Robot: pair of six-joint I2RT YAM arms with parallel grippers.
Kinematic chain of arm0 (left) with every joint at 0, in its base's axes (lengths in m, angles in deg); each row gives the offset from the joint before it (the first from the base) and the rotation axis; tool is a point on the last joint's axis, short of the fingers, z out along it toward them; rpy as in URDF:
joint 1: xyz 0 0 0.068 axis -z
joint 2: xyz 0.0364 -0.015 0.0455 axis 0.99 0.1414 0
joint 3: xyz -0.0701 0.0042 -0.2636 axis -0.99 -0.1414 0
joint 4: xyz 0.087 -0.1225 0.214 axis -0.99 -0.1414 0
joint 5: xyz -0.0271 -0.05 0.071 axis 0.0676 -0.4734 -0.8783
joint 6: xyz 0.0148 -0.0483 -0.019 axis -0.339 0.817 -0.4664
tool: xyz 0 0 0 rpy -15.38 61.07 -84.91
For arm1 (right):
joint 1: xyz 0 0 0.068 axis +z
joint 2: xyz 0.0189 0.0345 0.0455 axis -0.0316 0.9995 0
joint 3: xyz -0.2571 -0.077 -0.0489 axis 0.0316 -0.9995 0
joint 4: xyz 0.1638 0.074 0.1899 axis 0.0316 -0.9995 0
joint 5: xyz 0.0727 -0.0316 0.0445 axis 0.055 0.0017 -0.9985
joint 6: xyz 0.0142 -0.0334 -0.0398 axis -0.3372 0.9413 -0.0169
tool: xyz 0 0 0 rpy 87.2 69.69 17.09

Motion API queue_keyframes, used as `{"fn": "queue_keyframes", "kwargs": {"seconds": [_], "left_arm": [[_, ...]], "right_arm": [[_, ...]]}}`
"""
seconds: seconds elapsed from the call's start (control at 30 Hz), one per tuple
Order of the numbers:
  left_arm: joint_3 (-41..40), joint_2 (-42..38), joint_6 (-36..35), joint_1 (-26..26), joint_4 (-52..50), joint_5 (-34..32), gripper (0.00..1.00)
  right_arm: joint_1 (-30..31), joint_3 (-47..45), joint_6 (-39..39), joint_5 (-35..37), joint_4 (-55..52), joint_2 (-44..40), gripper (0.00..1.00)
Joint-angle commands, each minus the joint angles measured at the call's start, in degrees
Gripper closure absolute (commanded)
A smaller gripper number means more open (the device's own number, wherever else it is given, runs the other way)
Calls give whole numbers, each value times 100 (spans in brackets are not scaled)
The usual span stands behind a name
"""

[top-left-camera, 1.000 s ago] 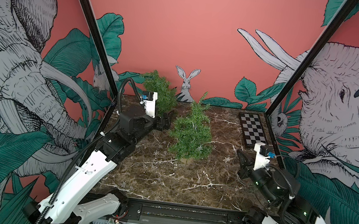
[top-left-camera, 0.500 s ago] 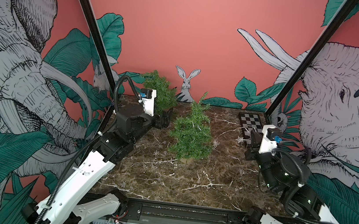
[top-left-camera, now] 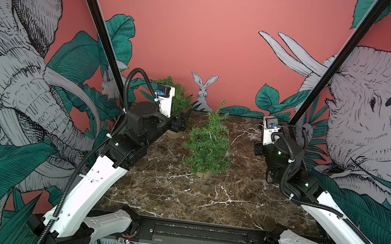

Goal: Wrap string light around the christmas tree
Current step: Wrap the light string around the Christmas tree.

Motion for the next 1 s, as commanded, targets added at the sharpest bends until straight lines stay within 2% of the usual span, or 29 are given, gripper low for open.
{"fn": "queue_keyframes", "kwargs": {"seconds": [0.0, 0.17, 0.27, 0.47, 0.67, 0.97], "left_arm": [[216, -44, -242, -21, -42, 38, 19], [-86, -245, -325, -16, 325, -225, 20], [-124, -258, -344, -23, 370, -167, 20], [-93, -229, -249, -22, 282, 47, 20], [164, -51, -321, -21, -92, 183, 20], [1162, 872, -530, -76, -692, 705, 16]], "right_arm": [[-144, 289, -118, -342, 179, -90, 100], [-171, 417, 38, -344, 105, -322, 100], [-246, 519, 160, -323, -3, -264, 100], [-514, 1125, 120, -775, -79, 397, 100], [-862, 1713, -73, -1576, 154, 1343, 100], [-952, 2364, -267, -2441, 301, 2372, 100]]}}
